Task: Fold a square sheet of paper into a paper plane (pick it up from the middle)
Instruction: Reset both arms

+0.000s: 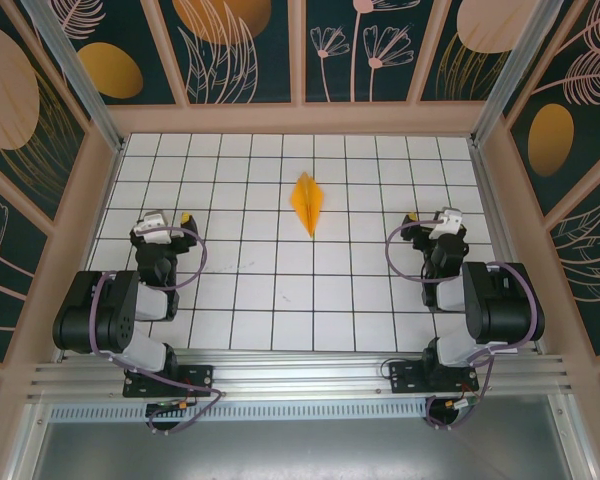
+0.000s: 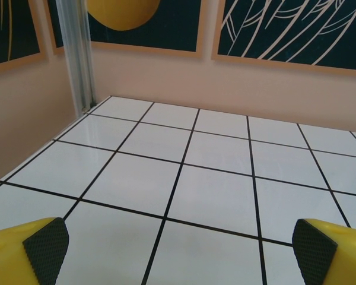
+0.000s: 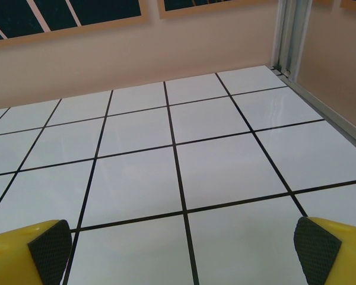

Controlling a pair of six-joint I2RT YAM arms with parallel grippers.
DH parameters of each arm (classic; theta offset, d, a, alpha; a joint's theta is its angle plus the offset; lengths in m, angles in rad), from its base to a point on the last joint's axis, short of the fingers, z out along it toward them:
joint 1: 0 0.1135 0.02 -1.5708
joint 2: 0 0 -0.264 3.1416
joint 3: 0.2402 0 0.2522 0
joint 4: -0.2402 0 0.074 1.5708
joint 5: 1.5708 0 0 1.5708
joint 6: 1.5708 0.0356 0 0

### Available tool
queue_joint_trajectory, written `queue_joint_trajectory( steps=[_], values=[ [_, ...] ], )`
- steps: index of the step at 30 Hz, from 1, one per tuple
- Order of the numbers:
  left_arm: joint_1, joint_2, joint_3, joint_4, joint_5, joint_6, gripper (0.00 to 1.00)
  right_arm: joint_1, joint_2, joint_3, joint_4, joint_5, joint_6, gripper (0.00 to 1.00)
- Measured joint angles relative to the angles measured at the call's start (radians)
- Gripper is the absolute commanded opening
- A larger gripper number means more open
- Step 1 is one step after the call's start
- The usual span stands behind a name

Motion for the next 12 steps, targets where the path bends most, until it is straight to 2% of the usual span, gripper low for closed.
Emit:
queue_joint_trajectory(
  steps=[12],
  values=[
    [0.000, 0.000, 0.014, -0.008, 0.017, 0.006, 0.98, 0.000, 0.000, 0.000, 0.001, 0.000, 0.000, 0.99]
  ],
)
